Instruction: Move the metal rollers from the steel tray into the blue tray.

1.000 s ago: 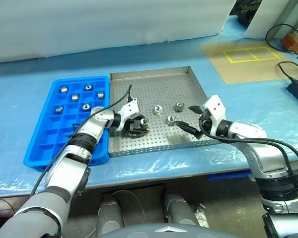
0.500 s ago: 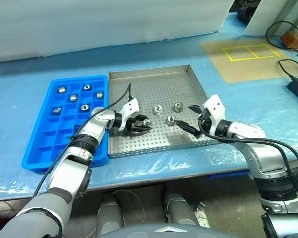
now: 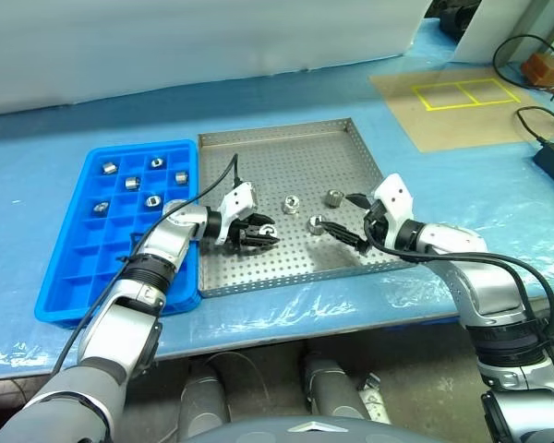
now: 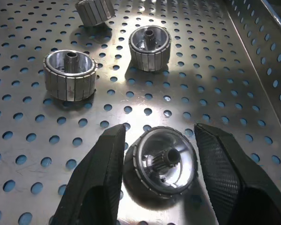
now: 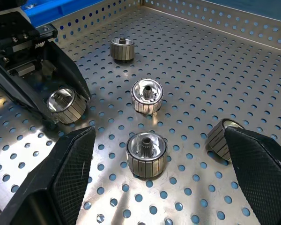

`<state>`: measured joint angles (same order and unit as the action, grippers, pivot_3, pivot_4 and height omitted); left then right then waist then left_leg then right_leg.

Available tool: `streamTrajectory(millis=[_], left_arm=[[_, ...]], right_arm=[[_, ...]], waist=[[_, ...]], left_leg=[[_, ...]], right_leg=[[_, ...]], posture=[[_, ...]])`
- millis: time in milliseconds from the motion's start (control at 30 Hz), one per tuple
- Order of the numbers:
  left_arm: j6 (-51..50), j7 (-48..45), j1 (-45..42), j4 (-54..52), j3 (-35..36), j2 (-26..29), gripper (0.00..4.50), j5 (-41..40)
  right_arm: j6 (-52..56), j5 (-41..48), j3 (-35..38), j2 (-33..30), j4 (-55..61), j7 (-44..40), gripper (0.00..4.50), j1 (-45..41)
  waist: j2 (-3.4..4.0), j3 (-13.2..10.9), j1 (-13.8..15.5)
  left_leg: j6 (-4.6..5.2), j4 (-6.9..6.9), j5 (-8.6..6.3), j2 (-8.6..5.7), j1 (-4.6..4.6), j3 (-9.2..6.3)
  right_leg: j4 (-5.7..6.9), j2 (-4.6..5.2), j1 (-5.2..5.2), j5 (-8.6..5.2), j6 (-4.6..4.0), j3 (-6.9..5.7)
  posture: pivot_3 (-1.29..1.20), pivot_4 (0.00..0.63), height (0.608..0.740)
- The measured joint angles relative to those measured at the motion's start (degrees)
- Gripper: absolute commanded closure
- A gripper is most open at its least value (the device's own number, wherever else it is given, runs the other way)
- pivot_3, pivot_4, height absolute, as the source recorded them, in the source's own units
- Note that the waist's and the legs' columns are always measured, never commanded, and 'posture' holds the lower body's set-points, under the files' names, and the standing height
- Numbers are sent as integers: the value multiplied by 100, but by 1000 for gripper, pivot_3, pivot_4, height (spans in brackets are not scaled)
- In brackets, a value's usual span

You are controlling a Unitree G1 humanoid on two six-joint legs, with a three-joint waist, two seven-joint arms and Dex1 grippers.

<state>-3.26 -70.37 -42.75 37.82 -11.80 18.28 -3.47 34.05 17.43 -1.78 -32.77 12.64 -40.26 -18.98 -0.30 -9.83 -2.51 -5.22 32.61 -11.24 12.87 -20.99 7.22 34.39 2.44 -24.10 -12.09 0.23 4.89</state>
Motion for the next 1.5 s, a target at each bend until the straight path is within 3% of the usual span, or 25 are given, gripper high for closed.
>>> streamTrajectory(millis=[233, 367, 767, 1000, 1133, 1333, 1500], left_arm=[[-66, -35, 70, -161, -170, 46, 2059, 96], [39, 61, 21, -24, -187, 38, 2745, 177], [600, 274, 77, 13, -261, 63, 2746, 332], [243, -144, 788, -1739, -227, 632, 2746, -58], [-15, -251, 807, -2822, 137, 1072, 2746, -551], [-492, -160, 915, -3498, 578, 1539, 2746, -1010], [-932, 204, 1360, -4004, 1234, 2119, 2746, -1243]], right_arm=[[-15, -19, -1, 0, -7, -3, 0, 0], [-22, -28, 0, 0, -7, 1, 0, -1], [-33, -45, -1, 0, -7, 1, 0, -1], [0, 73, 1, 6, -14, -161, 0, -122], [5, 135, -77, 66, -31, -351, 0, -353], [-9, 179, -498, 335, -200, -694, 0, -662], [-189, 183, -818, 793, -888, -1100, 0, -1452]], waist=[[2, 1, -1], [3, 2, -3], [3, 2, 0], [-8, -6, 10], [-10, -7, 30], [-11, -7, 33], [-12, -8, 48]], left_leg=[[-3, 2, 2, 0, 2, 0], [-5, 6, 3, 0, 10, 1], [-6, 12, 4, 0, 11, 0], [-6, 8, 4, 7, -4, 0], [-5, 8, 4, 7, -3, 0], [-7, 9, 5, 9, -2, -1], [-21, 7, 13, 13, -4, -5]], right_leg=[[3, 0, 2, 0, 0, 1], [11, 0, 5, 0, 0, 3], [13, 1, 10, 0, 0, 3], [14, -1, -20, 0, -1, -5], [17, 0, -19, 0, -1, -11], [24, 0, -20, 0, -1, -12], [37, -3, -32, -1, -2, -16]], posture=[[-421, 150, 740], [-423, 150, 740], [-411, 150, 740], [-363, 150, 740], [-324, 150, 740], [-202, 150, 740], [-45, 150, 740]])
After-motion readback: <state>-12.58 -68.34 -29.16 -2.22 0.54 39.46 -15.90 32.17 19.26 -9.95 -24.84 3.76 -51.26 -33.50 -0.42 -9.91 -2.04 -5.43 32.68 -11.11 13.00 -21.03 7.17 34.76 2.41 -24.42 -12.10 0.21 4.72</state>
